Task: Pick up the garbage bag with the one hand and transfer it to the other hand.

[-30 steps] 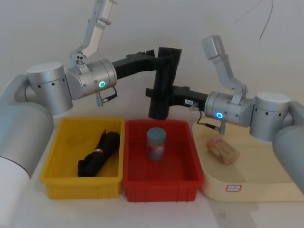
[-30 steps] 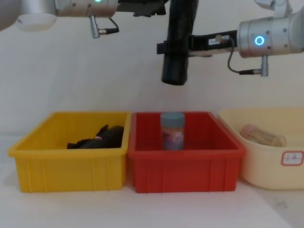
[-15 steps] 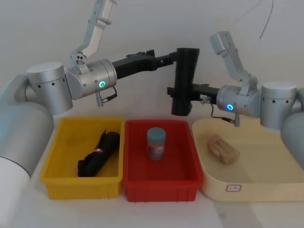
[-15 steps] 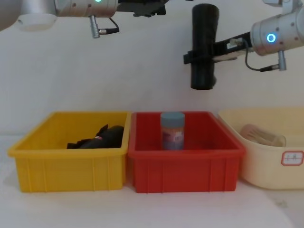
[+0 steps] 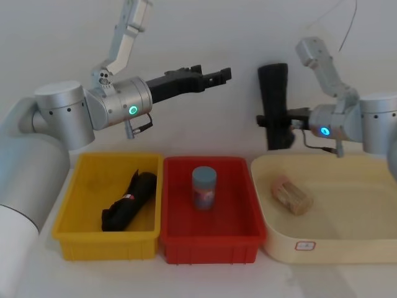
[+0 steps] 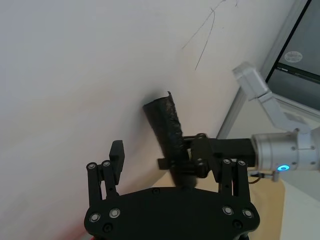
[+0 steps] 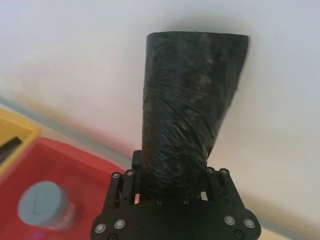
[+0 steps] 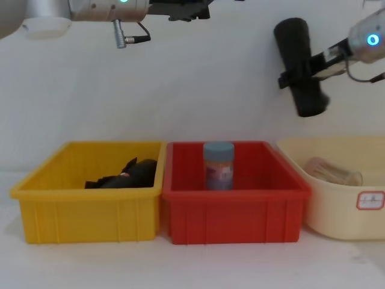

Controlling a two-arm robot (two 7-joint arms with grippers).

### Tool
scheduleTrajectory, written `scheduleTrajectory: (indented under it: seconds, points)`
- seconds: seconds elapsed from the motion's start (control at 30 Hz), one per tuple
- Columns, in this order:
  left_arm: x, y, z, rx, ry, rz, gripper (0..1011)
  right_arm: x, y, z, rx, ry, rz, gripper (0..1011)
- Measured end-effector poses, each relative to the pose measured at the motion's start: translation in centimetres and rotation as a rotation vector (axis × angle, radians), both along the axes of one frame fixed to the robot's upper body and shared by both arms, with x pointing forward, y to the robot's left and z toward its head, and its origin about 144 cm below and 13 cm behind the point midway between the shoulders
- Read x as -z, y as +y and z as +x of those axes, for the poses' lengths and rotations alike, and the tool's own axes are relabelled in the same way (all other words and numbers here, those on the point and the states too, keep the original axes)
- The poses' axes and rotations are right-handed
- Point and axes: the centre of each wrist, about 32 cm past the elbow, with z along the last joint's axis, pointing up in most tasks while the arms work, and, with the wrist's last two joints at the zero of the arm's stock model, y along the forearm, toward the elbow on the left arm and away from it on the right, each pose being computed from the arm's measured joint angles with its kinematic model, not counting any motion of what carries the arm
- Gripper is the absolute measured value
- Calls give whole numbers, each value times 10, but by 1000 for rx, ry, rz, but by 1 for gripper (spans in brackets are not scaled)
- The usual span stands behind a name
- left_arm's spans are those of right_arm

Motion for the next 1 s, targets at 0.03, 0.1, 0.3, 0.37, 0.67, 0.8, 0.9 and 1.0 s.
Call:
scheduleTrajectory:
  seconds: [0.03, 0.1, 0.3, 0.37, 0.67, 0.8, 0.9, 1.0]
  points:
    - [0, 0, 0, 0, 0, 0, 1001, -2, -2, -3, 10, 0, -8, 593]
    - [0, 0, 0, 0, 0, 0, 1001, -6, -7, -11, 32, 3, -25, 592]
    - [0, 0, 0, 0, 0, 0, 1001, -14, -16, -34, 59, 5, -41, 592]
    - [0, 0, 0, 0, 0, 0, 1001, -17, -20, -47, 62, 2, -39, 592]
    - [0, 0, 0, 0, 0, 0, 1001, -27, -34, -99, 43, 11, -15, 592]
    - [0, 0, 0, 0, 0, 0, 1001, -28, -37, -112, 30, 22, -15, 592]
    - [0, 0, 0, 0, 0, 0, 1001, -29, -38, -117, 21, 30, -17, 592]
    - [0, 0, 0, 0, 0, 0, 1001, -30, -39, -120, 15, 38, -23, 592]
